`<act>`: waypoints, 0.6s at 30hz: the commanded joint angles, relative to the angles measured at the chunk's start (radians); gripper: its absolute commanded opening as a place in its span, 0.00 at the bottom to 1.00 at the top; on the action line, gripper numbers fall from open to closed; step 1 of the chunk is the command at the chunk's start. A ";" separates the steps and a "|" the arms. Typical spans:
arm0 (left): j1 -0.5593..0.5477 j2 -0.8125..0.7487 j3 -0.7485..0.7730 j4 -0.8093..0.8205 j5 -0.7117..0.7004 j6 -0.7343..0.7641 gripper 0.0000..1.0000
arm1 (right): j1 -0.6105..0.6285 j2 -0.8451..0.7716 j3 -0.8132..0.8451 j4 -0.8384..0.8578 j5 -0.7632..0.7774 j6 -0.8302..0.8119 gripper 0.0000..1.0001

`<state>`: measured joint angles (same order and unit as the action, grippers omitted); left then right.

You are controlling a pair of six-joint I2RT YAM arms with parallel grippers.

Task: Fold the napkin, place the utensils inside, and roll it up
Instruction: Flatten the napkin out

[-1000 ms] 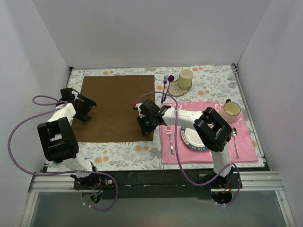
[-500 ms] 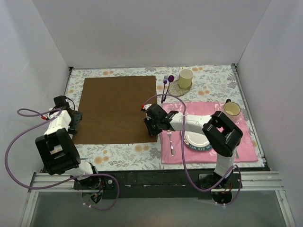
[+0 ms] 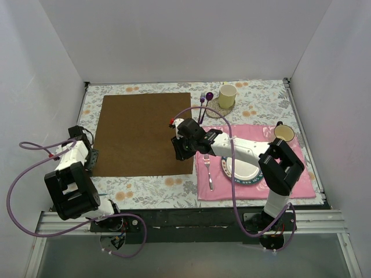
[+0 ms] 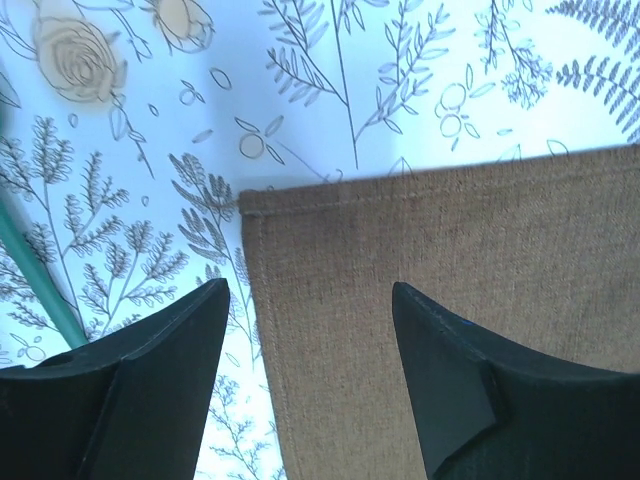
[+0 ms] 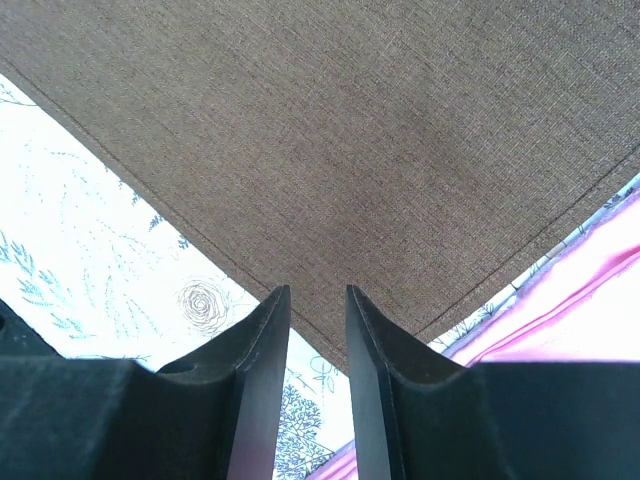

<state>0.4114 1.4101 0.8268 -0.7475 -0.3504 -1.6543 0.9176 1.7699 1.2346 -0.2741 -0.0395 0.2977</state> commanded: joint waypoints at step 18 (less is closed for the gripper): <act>0.033 0.047 -0.034 0.151 -0.088 0.188 0.51 | -0.002 -0.056 -0.035 0.046 -0.028 0.006 0.38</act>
<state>0.4416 1.4513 0.8204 -0.6300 -0.4053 -1.4960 0.9176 1.7592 1.2232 -0.2630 -0.0528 0.2966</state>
